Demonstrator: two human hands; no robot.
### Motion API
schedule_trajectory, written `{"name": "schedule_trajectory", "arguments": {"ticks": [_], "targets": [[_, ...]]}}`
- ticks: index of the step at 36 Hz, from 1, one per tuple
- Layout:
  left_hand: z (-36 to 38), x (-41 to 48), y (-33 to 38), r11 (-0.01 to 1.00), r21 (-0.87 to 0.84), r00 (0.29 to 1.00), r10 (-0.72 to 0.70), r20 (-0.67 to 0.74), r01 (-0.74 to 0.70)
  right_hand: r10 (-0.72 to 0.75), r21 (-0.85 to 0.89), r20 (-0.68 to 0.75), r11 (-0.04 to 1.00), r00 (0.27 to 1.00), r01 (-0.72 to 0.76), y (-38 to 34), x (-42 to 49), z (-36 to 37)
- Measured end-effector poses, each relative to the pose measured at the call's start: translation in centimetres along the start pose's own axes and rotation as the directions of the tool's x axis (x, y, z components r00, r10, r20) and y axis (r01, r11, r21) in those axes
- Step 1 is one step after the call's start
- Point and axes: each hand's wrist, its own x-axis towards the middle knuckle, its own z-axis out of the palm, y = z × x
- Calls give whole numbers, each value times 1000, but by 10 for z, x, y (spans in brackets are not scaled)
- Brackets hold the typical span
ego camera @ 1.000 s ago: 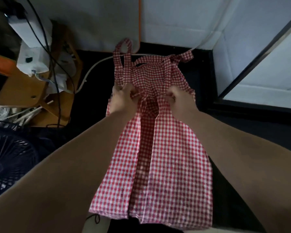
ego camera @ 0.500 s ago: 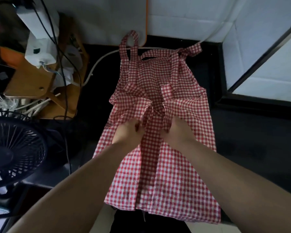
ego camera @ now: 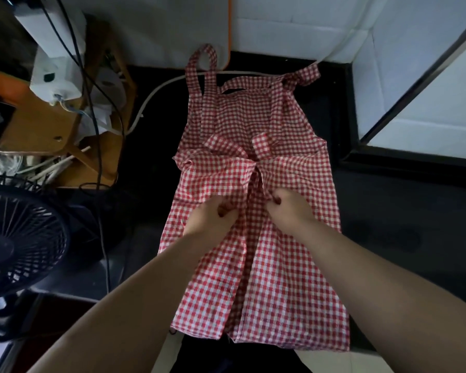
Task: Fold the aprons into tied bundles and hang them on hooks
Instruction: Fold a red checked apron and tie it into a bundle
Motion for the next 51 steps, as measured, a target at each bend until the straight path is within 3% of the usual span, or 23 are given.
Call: {"name": "schedule_trajectory", "arguments": {"ticks": [2,4,7,9,11,14,16,20,25,30,31,32,34,35,38,40,41,44,47,51], "targets": [[1,-1,0,1000,-18,1000,0,13,0,104,237,15,966,994,-104,0,-2,-4],[0,-2,3,999,-53,1000,7,-20,-8,228,517,81,823,970,-237,2,-5,-8],[1,-4,6,985,-108,984,121,-132,-136,248,687,190,657,950,-310,5,-10,-14],[2,-4,14,964,-128,967,215,-139,-233,206,706,236,635,950,-313,7,-11,-16],[5,-3,26,956,-158,969,245,-43,-249,168,718,273,620,947,-317,9,-12,-19],[11,1,44,942,-320,985,140,103,-100,94,688,308,665,947,-289,11,-11,-22],[14,4,51,853,-519,982,50,179,51,70,665,321,693,944,-277,12,-11,-24],[14,15,55,839,-537,972,50,229,83,53,633,356,720,933,-283,12,-8,-28],[7,17,52,708,-669,936,32,350,226,64,599,362,749,930,-284,8,-4,-29],[-12,22,50,483,-799,932,-139,335,359,137,610,321,727,937,-315,1,1,-24],[-18,24,47,514,-784,937,-184,296,348,150,607,315,727,937,-320,0,2,-22],[-24,26,44,626,-712,948,-221,228,317,161,590,307,741,938,-320,-2,3,-21],[-40,32,38,891,-411,980,-198,26,191,182,484,257,826,949,-290,-6,3,-17],[-50,34,35,947,-295,986,-154,-59,130,187,384,213,887,959,-258,-7,4,-15],[-80,44,37,989,-148,996,-21,-82,8,96,54,115,993,989,-103,-16,2,-11],[-93,49,44,998,32,989,53,-136,-49,31,-7,139,1000,990,-30,-17,2,-10],[-98,52,46,996,81,973,56,-226,-38,17,-32,161,999,987,-12,-19,1,-10],[-111,54,50,986,77,824,-78,-561,146,-60,-210,129,974,990,87,-20,-1,-3],[-119,47,43,968,-5,675,-179,-716,251,-88,-250,-27,965,996,78,-17,-3,2],[-100,36,27,997,38,702,-15,-712,60,-19,-262,-27,965,999,11,-16,-5,2]]}}
